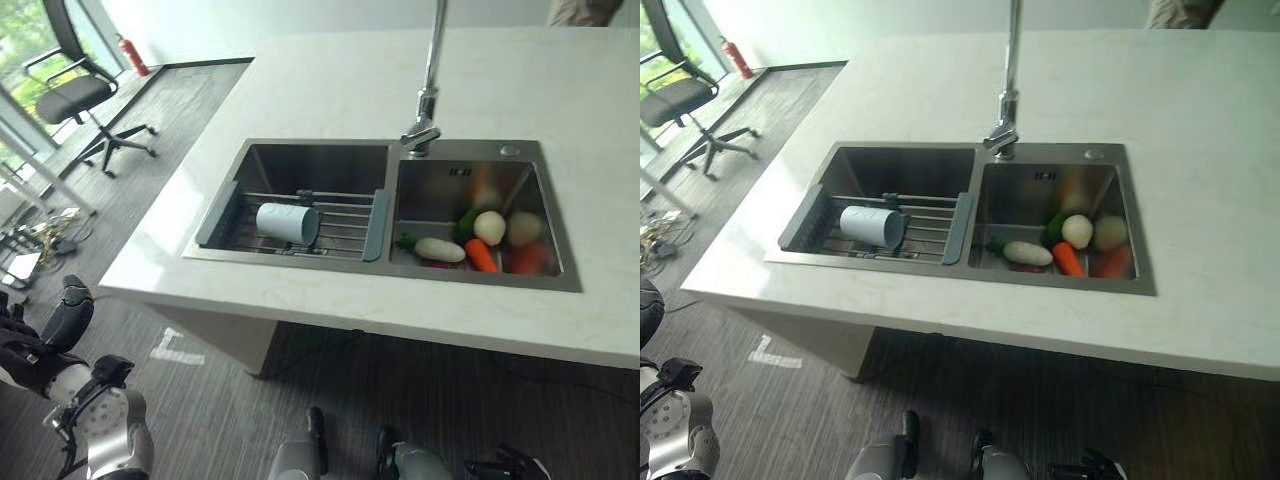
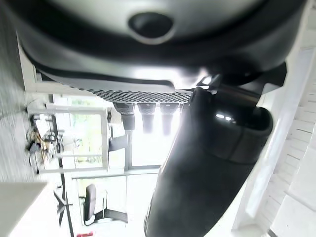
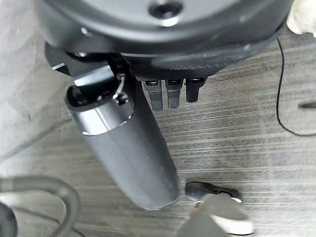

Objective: Place the dishes in the dishwasher.

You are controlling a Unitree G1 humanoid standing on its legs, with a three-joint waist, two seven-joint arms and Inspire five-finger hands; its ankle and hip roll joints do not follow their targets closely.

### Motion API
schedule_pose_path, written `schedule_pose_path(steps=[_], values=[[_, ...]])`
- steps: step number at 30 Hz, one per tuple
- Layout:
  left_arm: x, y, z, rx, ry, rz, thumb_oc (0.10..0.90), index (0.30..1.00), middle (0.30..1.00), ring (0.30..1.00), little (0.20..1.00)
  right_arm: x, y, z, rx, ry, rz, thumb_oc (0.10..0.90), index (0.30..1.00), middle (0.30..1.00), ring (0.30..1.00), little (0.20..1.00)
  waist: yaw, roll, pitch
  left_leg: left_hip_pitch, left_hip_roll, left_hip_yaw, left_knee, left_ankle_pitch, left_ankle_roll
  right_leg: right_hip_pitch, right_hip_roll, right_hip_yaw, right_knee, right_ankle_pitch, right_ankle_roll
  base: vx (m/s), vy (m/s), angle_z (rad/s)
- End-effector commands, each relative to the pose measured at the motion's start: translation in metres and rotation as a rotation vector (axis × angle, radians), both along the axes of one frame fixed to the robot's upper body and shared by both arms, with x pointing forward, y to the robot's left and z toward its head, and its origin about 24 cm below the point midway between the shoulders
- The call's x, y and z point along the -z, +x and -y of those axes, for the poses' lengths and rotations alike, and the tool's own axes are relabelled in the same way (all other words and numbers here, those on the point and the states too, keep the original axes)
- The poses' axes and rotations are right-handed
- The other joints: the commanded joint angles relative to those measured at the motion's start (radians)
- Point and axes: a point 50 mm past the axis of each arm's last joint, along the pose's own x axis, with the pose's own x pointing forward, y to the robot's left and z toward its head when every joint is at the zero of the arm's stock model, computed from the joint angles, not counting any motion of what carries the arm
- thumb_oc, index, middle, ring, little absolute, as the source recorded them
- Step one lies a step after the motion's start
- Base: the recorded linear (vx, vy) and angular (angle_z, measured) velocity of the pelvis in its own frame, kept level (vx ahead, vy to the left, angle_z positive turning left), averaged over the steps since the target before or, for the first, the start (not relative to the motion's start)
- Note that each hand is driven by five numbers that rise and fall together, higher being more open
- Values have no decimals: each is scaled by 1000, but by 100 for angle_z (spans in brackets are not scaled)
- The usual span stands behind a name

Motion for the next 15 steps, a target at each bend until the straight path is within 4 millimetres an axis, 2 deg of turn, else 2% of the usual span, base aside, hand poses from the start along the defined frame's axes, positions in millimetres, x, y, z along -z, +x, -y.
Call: schedule_pose_path(steps=[1,2,5,11,15], values=[[-66,-6,-15,-11,334,131,800,900,900,900,900,5,-21,2,67,15,-58,800,900,900,900,900,-19,2,-87,20,-27,-32,19,-135,0,55,-130,78,10,-112,149,127,128,13],[-69,-6,-16,8,356,128,800,900,900,900,900,6,-22,-1,70,24,-65,800,900,900,900,900,-19,2,-93,28,-34,-34,19,-143,7,56,-132,82,10,-111,153,157,136,10],[-90,4,0,199,509,130,800,900,900,900,900,11,-25,-14,60,49,-80,800,900,900,900,900,-22,-1,-103,63,-53,-21,19,-178,39,69,-146,98,10,-106,170,115,77,-17],[-126,32,32,480,752,48,800,900,900,900,900,12,-23,-16,42,65,-78,800,900,900,900,900,-36,1,-119,84,-68,1,19,-205,67,66,-153,125,10,-93,190,60,3,-8],[-146,49,42,612,860,-56,800,900,900,900,900,12,-24,-13,46,70,-104,800,900,900,900,900,-47,7,-130,90,-68,20,19,-213,75,59,-153,138,10,-88,198,44,-10,-13]])
